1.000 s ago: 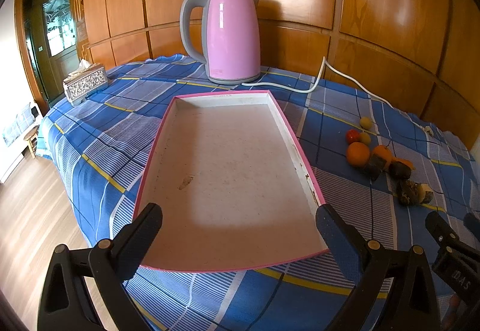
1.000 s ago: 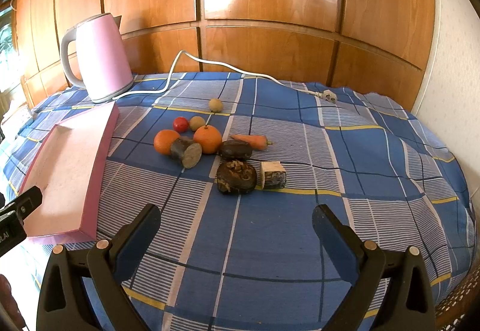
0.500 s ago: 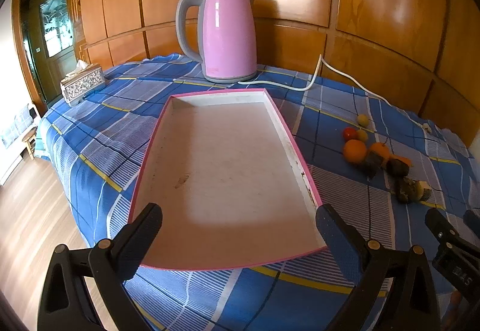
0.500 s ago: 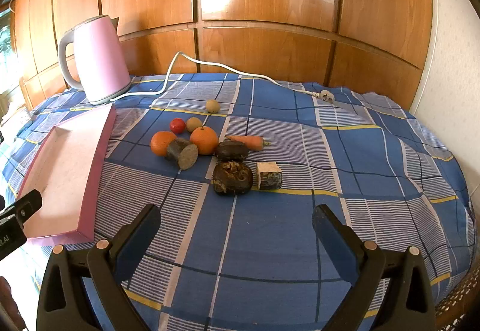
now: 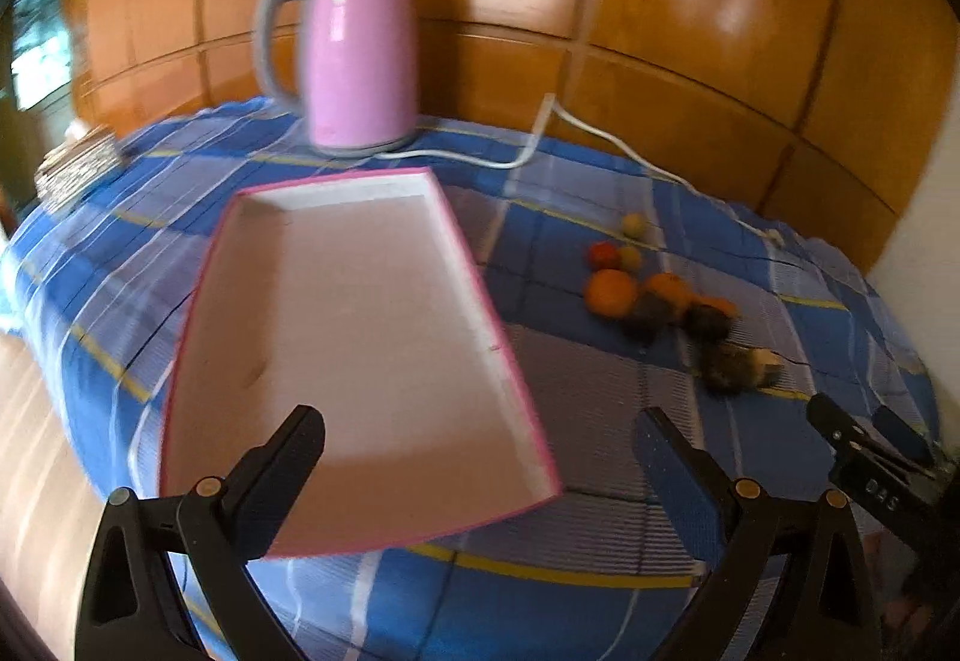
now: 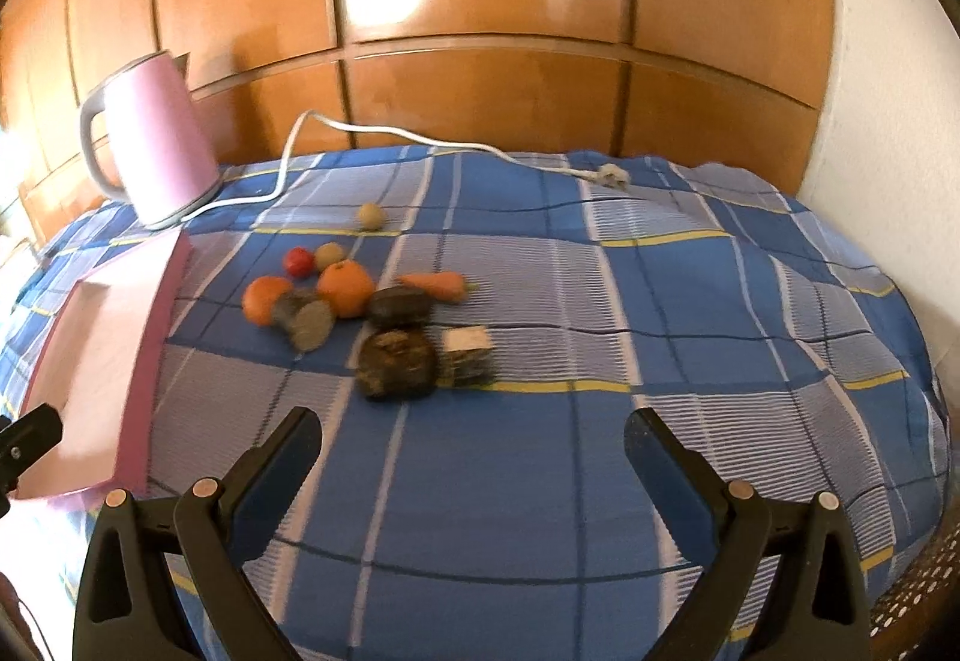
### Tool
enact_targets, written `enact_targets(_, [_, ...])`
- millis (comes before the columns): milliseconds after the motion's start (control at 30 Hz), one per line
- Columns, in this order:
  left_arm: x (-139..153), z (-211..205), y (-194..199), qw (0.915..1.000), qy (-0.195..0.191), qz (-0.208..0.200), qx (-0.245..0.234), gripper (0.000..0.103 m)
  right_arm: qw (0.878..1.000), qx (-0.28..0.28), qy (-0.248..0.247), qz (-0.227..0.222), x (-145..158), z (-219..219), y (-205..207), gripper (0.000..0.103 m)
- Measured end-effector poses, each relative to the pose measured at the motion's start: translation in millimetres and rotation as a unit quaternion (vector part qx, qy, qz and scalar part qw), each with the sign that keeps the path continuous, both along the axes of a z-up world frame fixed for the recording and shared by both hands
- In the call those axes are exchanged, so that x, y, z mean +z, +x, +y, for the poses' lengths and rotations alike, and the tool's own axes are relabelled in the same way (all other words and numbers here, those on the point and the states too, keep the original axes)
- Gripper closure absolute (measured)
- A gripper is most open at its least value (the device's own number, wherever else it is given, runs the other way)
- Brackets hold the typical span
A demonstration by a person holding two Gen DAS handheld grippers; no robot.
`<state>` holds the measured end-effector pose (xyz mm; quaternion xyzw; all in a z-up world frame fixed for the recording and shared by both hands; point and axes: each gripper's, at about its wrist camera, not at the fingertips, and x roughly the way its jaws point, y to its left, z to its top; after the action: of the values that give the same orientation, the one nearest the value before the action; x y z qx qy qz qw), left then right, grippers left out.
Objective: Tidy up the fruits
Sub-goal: 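Reach the left gripper to the dark brown round lump and grasp it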
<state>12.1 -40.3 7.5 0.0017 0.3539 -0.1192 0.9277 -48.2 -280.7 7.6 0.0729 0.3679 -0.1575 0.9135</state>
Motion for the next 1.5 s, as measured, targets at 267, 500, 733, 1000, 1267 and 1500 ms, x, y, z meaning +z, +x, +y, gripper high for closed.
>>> enact_targets(267, [5, -31, 17, 0.9963, -0.014, 0.044, -0.072, 0.006, 0.999, -0.053, -0.001, 0.014, -9, -44, -12, 0.001])
enact_targets(500, [6, -67, 26, 0.9882, -0.011, 0.067, -0.137, 0.016, 0.996, -0.085, -0.002, 0.022, -14, -70, -19, 0.001])
enact_targets(733, [-8, -116, 35, 0.9730, -0.006, 0.108, -0.204, 0.050, 0.995, -0.092, 0.005, 0.028, -21, -80, -19, 0.001])
enact_targets(1000, [-31, -167, 50, 0.9642, -0.009, 0.131, -0.230, 0.053, 0.995, -0.099, 0.013, 0.030, -26, -89, -23, 0.001])
enact_targets(1267, [-63, -191, 66, 0.9586, 0.022, 0.140, -0.247, 0.051, 0.994, -0.099, 0.020, 0.034, -33, -96, -26, 0.001])
enact_targets(1500, [-61, -170, 57, 0.9606, -0.025, 0.136, -0.241, 0.055, 0.994, -0.098, 0.032, 0.045, -44, -99, -25, 0.005])
